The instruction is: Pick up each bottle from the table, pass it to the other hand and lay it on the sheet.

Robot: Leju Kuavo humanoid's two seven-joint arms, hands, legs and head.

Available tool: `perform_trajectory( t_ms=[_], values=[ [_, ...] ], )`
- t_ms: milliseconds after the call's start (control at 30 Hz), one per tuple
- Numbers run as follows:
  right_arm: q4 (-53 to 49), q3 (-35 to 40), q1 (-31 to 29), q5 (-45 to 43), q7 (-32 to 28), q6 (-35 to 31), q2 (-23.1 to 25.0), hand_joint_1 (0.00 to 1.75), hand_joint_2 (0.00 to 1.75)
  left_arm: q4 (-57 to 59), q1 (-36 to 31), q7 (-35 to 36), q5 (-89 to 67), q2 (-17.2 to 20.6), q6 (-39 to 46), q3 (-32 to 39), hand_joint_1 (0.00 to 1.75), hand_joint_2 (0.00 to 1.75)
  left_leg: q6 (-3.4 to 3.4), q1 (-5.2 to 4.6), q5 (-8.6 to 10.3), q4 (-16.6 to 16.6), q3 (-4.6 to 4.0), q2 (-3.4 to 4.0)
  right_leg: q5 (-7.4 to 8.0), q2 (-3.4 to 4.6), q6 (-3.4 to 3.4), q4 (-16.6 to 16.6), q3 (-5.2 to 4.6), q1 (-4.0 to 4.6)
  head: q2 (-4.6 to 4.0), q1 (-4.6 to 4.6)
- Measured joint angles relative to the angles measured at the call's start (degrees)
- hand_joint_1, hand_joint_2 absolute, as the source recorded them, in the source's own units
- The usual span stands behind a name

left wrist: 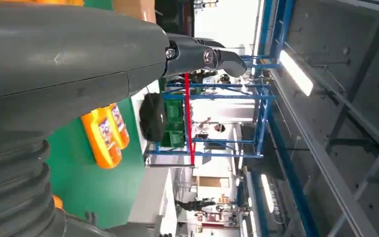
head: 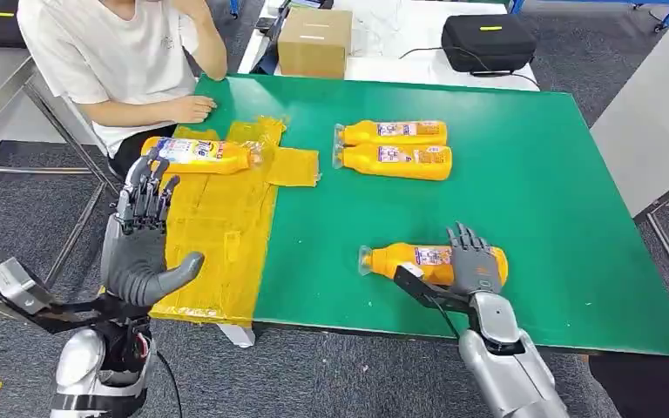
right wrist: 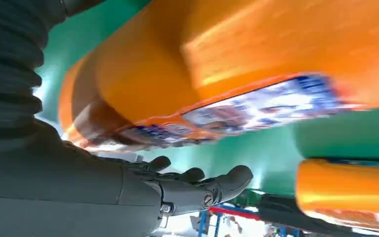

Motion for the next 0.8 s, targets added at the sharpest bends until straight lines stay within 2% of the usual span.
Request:
perform_trajectory(
  t_ms=[167,200,233,467,667,800],
  values=[
    [-3.2,0.0,2.3,0.7,0.6,1.6,-2.2,0.03,1.75,-0.7,1.5,0.0,-0.3,0.0,0.2,0.4,0.00,1.75,0.04,0.00,-0.05,0.0,0.14,0.01,-0.01,0.01,0.00,0.0,0.14,0.00,0.00,0.00],
    [-4.0,0.0,3.1,1.0,1.0,2.2,-2.7,1.59,1.75,-0.9,1.7,0.2,-0.2,0.0,0.2,0.6,0.00,1.75,0.04,0.00,-0.06,0.0,0.20,0.01,-0.02,0.00,0.00,0.0,0.16,0.00,0.00,-0.02],
    [-4.9,0.0,3.9,1.5,1.5,3.0,-3.3,1.75,1.75,-1.1,2.0,0.3,-0.2,0.0,0.3,0.7,0.00,1.75,0.05,0.00,-0.07,0.0,0.24,0.00,-0.03,0.00,0.01,0.0,0.22,0.00,0.00,0.00],
    [-9.7,-0.2,8.3,-0.6,2.1,9.1,-7.0,1.75,1.75,-1.6,3.1,0.7,-0.7,0.0,-0.4,1.3,0.00,1.75,0.10,0.00,-0.16,0.0,0.47,0.00,-0.10,0.00,0.06,-0.1,0.43,0.00,0.00,0.00],
    [-10.2,-0.7,8.7,-2.9,0.9,9.4,-8.7,1.75,1.75,-1.6,3.1,0.7,-0.8,0.0,-0.4,1.5,0.00,1.75,0.12,0.00,-0.19,0.0,0.68,0.01,-0.11,0.01,0.08,-0.1,0.65,0.01,0.00,0.00],
    [-7.9,-1.8,7.3,-7.9,-3.3,8.8,-9.0,1.75,1.75,-1.0,2.5,1.1,0.9,0.2,-0.4,1.6,0.00,1.75,0.13,0.02,-0.24,0.0,0.82,0.08,-0.09,0.04,0.09,-0.2,0.78,0.04,0.00,0.00]
  ],
)
